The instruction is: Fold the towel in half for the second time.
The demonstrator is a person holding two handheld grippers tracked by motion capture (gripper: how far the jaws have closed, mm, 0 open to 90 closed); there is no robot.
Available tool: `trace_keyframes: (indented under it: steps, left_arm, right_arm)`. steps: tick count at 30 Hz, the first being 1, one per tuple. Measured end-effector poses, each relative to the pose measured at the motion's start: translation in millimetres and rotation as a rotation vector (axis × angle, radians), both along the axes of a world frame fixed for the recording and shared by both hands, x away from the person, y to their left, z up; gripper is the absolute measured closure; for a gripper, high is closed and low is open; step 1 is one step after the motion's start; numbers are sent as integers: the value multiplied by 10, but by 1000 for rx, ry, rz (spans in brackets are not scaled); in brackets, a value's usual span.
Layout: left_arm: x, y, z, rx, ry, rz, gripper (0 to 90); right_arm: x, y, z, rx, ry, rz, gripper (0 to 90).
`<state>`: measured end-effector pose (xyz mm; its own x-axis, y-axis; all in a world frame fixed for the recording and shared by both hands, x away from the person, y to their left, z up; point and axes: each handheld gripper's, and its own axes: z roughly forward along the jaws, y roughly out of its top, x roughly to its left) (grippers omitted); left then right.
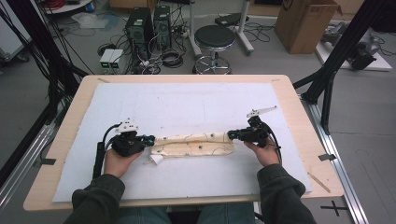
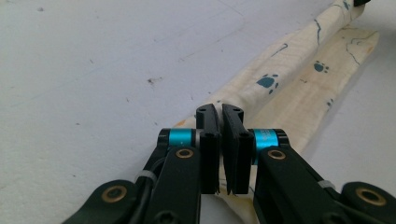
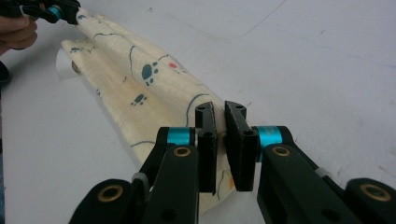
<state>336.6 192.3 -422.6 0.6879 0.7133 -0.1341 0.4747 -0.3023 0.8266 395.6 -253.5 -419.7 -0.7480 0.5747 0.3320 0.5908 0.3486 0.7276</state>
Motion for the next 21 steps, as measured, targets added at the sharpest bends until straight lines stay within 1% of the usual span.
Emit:
trace_keyframes:
  steps: [2,3,4,6,8,9,10,11,18,21]
  left_arm:
    - [-23,-17,8,2,-6,-8,851]
    - [-33,-19,14,8,-6,-16,851]
    - [-42,-19,18,21,-8,-22,851]
    - [-60,-27,16,27,-7,-27,850]
    - [-78,-43,14,45,-10,-37,849]
    - [-85,-48,16,62,-11,-48,849]
    - [-96,-62,12,64,-11,-50,848]
    - [-102,-67,11,78,-14,-53,848]
    - [-138,-99,1,137,-15,-73,840]
    - [-146,-120,-9,155,-11,-63,839]
  right_arm:
    - [-18,-1,-16,-2,-3,2,834]
    - [-35,-2,-23,-6,6,4,834]
    - [-44,-5,-31,-8,1,9,834]
    - [-70,-13,-44,-8,-1,12,833]
    - [-96,-25,-56,-10,-8,17,832]
    - [-112,-28,-61,-8,-5,16,831]
    - [-126,-30,-64,-8,-11,17,831]
    - [-140,-30,-68,-9,-15,20,831]
    - [-239,-31,-89,-22,-32,33,825]
    - [-276,-34,-109,-28,-35,34,818]
